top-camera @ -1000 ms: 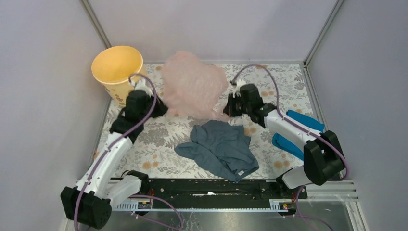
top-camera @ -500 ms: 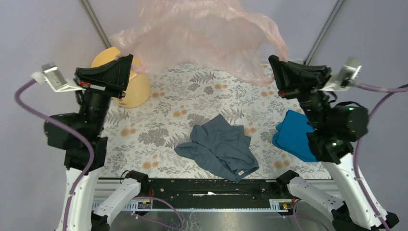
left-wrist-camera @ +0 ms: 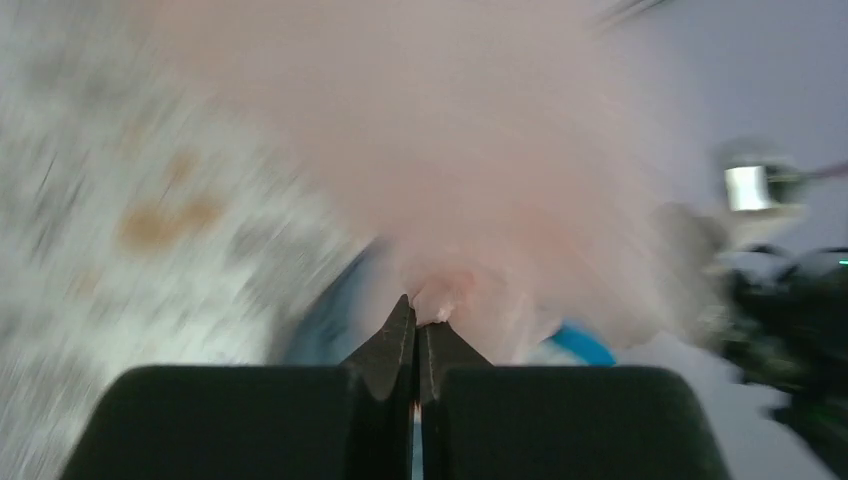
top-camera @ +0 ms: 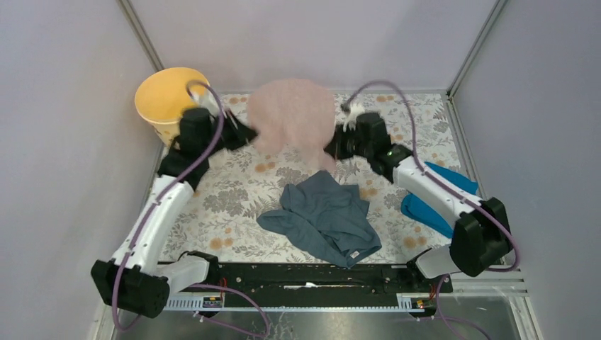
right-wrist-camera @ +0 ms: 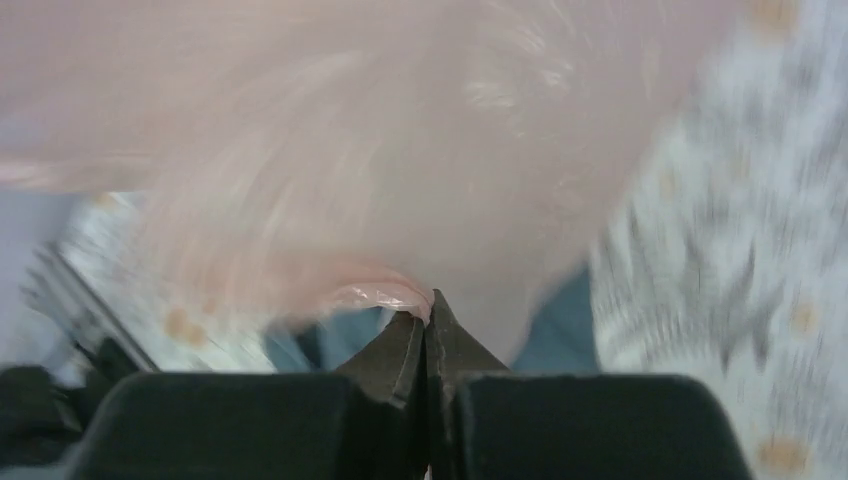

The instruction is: Put the trash bags into the trash bin

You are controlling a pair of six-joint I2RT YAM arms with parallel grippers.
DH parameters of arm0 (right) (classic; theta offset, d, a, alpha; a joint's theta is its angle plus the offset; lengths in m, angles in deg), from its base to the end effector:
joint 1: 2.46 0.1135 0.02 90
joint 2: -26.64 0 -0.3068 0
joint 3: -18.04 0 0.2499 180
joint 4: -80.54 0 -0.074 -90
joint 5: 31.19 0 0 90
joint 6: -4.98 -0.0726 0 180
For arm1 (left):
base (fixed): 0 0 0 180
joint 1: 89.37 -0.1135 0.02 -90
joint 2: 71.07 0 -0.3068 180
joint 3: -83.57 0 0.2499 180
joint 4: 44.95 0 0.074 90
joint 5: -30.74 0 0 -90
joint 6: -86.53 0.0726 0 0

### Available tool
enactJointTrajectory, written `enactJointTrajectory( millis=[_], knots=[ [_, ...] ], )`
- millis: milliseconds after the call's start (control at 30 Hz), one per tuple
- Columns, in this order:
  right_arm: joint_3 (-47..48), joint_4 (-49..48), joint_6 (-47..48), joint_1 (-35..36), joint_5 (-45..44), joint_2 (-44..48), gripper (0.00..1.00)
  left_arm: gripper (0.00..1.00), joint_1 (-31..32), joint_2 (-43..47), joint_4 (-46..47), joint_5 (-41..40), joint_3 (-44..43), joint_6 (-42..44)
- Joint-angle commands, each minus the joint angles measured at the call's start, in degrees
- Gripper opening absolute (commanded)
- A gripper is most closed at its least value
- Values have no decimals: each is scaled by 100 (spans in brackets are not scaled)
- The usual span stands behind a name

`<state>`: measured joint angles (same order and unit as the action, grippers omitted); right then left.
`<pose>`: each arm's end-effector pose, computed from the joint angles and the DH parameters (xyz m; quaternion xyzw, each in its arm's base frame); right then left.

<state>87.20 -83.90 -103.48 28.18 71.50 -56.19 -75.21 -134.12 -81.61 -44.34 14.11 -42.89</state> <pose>0.2938 0.1926 0.2881 -0.1465 0.8466 0.2956 0.4177 0.2415 -0.0802 0.3423 -0.1249 0.8531 -0.3231 0.3901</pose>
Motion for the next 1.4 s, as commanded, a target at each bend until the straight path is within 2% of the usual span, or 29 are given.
enactJointTrajectory(
  millis=[0, 33, 100, 167, 233, 300, 367, 467, 567, 633, 700, 833, 933, 1000, 1067, 1167, 1200, 1267, 1367],
  knots=[
    [2412, -305, -1, 5, 510, 903, 0, 0, -27, 187, 1395, 1005, -2878, 109],
    [2806, -274, -15, 9, 598, 957, 0, 0, -27, 213, 1535, 1122, -3365, 83],
    [3366, -412, -63, 7, 799, 1123, 0, 0, -27, 547, 2097, 1152, -3366, 43],
    [3317, -795, -71, 6, 953, 1381, 0, 0, -27, 1143, 2681, 800, -2653, 90],
    [2774, -1331, 8, 7, 967, 1746, 0, 0, -27, 1745, 2752, -49, -1701, 215],
    [1883, -1768, 131, 7, 713, 1988, 0, 0, -27, 2152, 2387, -1037, -800, 227],
    [1116, -1639, 201, 5, 202, 1989, 0, 0, -27, 2222, 1654, -1657, -224, 386],
    [302, -1028, 200, 4, -217, 1551, 0, 0, -27, 2011, 850, -1565, 345, 617],
    [-122, -854, 75, 10, 105, 1058, 0, 0, -28, 1793, 652, -1032, 666, 733],
    [-21, -868, -67, 4, 453, 852, 0, 0, -31, 1697, 787, -771, 582, 749],
    [465, -720, -79, 13, 717, 737, 0, 0, -29, 1580, 1086, -461, 167, 779],
    [1996, -218, 111, 20, 879, 754, 0, 0, -29, 1004, 1487, 652, -1765, 784],
    [2608, -112, 173, 23, 890, 1066, 0, 0, -27, 995, 2163, 1042, -2247, 438],
    [2351, -610, 196, 29, 819, 1453, 0, 0, -27, 1281, 2547, 648, -1874, 308],
    [1710, -1061, 265, 30, 648, 1742, 0, 0, -29, 1638, 2452, -197, -1291, 274],
    [1030, -842, 396, 23, 90, 1741, 0, 0, -27, 1925, 1207, -1666, -802, 334],
    [918, -610, 398, 30, -60, 1638, 0, 0, -31, 1980, 846, -1919, -754, 440],
    [798, -271, 387, 28, -42, 1431, 0, 0, -32, 2090, 243, -2134, -707, 676],
    [850, -262, 261, 25, 494, 1224, 0, 0, -27, 2270, -47, -2013, -784, 953]
  ],
)
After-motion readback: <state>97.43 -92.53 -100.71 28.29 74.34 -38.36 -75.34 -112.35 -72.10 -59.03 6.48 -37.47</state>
